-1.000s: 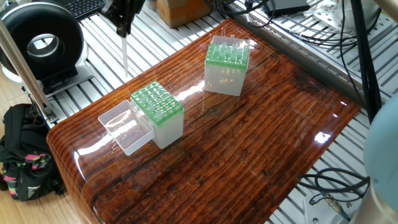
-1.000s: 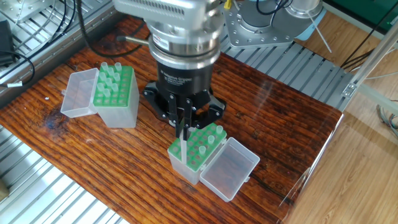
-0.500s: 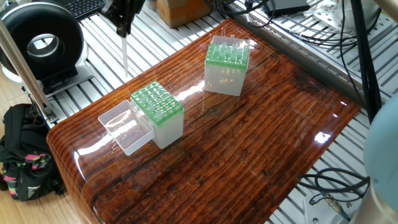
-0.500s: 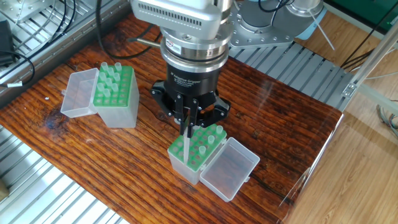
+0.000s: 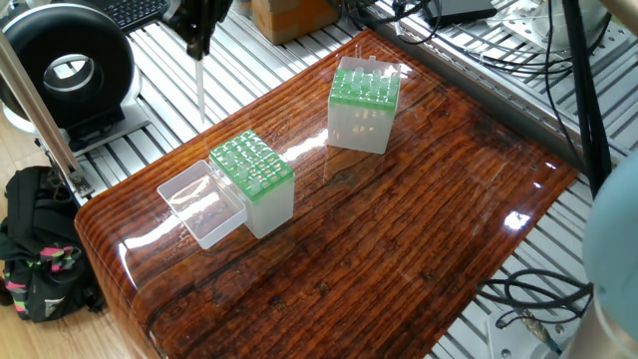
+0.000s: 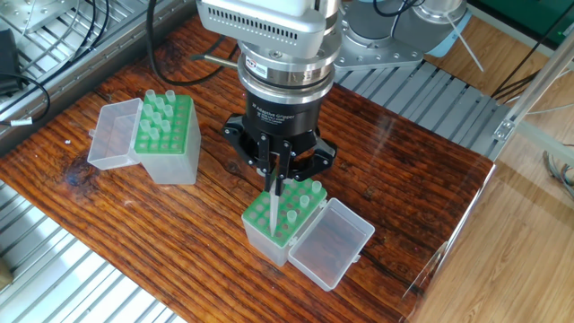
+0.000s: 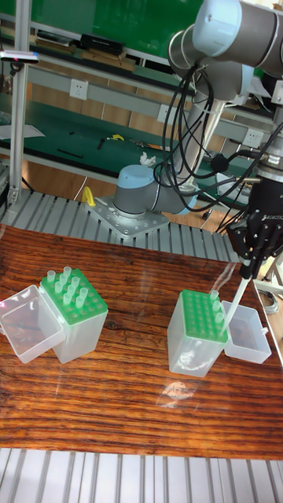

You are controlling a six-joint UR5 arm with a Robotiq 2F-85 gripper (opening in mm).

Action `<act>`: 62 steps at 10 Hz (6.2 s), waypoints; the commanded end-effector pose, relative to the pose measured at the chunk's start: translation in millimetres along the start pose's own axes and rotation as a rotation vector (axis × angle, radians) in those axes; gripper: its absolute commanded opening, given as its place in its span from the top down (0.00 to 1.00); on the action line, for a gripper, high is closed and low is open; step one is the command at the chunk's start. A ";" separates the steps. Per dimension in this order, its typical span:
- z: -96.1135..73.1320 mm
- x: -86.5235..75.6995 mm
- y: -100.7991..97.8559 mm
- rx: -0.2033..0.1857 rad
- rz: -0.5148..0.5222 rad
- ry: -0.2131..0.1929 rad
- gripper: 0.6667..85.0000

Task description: Transfer all large pipette tips from one holder to another

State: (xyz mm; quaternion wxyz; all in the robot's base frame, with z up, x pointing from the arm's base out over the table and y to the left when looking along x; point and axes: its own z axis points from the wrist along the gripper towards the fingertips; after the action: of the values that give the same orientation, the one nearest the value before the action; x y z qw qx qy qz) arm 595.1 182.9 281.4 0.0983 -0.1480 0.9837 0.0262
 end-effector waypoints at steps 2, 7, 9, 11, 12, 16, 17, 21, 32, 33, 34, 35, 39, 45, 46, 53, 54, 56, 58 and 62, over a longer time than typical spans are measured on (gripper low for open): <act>0.1 3.5 5.5 -0.022 0.008 0.012 1.00; 4.4 5.9 8.3 -0.032 0.014 0.023 1.00; 4.7 6.8 7.8 -0.030 0.013 0.027 1.00; 4.7 5.1 7.2 -0.029 0.013 0.023 1.00; 4.9 4.2 6.8 -0.028 0.012 0.021 1.00; 10.5 2.1 5.5 -0.025 0.012 0.016 1.00; 13.0 2.1 5.6 -0.025 0.012 0.016 1.00; 16.3 5.4 4.1 -0.020 0.002 0.029 0.99; 20.4 1.4 9.6 -0.043 -0.067 0.014 0.59; 20.4 0.9 9.8 -0.044 -0.077 0.012 0.55; 20.4 -1.2 9.8 -0.044 -0.089 0.004 0.48; 20.3 -1.0 11.5 -0.051 -0.089 0.004 0.45; 20.3 0.5 10.3 -0.051 -0.101 0.012 0.38; 20.2 5.5 11.5 -0.059 -0.107 0.032 0.36; 19.6 5.4 13.0 -0.064 -0.103 0.034 0.36; -2.7 1.8 -68.2 -0.028 -0.165 0.107 0.56; -1.1 10.0 -98.8 -0.022 -0.215 0.121 0.55; 4.7 32.8 -153.3 0.024 -0.297 0.143 0.55; 16.8 47.4 -188.7 0.071 -0.338 0.134 0.56; 41.9 54.3 -228.7 0.070 -0.353 0.121 0.56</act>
State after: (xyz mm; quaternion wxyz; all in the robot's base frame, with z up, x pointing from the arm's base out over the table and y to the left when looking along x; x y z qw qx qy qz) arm 616.8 -20.8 240.4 0.0419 -0.3066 0.9502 -0.0375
